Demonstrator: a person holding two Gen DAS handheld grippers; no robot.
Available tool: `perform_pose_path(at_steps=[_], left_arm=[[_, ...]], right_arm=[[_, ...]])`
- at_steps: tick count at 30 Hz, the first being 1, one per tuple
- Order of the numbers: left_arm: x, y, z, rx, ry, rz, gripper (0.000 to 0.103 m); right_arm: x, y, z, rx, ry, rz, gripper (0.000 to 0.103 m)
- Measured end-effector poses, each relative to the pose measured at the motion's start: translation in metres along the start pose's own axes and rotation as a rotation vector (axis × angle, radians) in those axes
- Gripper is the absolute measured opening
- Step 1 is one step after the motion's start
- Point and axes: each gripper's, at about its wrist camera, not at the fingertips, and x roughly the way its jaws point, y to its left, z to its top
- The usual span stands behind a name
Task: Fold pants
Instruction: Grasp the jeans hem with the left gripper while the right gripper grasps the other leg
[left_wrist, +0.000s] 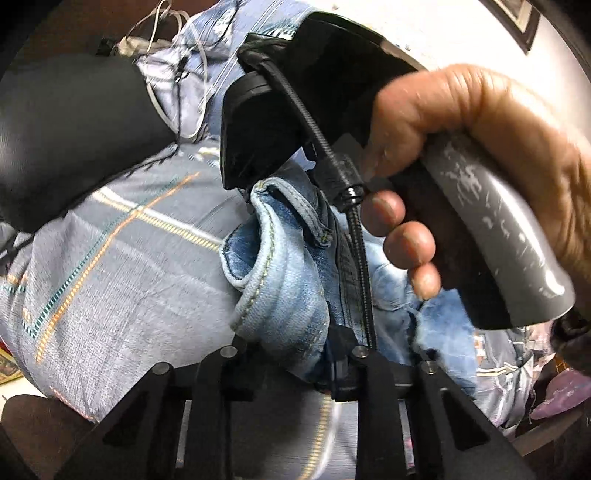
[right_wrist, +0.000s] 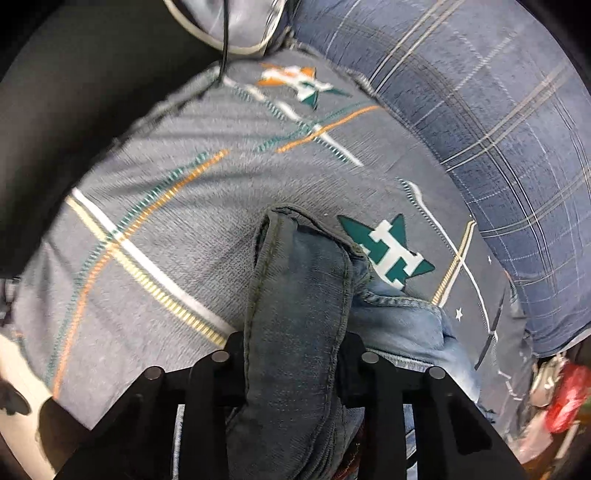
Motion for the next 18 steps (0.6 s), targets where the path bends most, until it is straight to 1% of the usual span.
perform_pose_path(at_steps=[5, 8, 11, 12, 14, 15, 17, 18], left_arm=[[-0.022, -0.041, 0.002, 0.064, -0.040, -0.031, 0.024], [-0.027, -0.071, 0.002, 0.128, -0.054, -0.043, 0.024], [-0.027, -0.104, -0.004, 0.197, -0.048, -0.055, 0.024], [-0.023, -0.116, 0.000, 0.225, -0.048, -0.058, 0.024], [-0.016, -0.146, -0.006, 0.288, -0.044, -0.062, 0.024], [-0.012, -0.157, -0.008, 0.316, -0.039, -0.067, 0.023], [-0.003, -0.179, -0.014, 0.365, -0.027, -0.074, 0.023], [0.001, -0.192, -0.021, 0.396, -0.020, -0.077, 0.023]], right_arm=[[-0.042, -0.025, -0.018, 0.042, -0.095, 0.087, 0.029], [-0.064, -0.047, -0.033, 0.078, -0.148, 0.133, 0.029], [-0.082, -0.083, -0.057, 0.141, -0.202, 0.188, 0.029], [-0.086, -0.098, -0.066, 0.170, -0.218, 0.208, 0.029], [-0.088, -0.126, -0.083, 0.221, -0.246, 0.246, 0.029], [-0.089, -0.147, -0.096, 0.262, -0.265, 0.274, 0.029], [-0.088, -0.175, -0.118, 0.325, -0.292, 0.320, 0.029], [-0.084, -0.198, -0.134, 0.373, -0.311, 0.361, 0.029]])
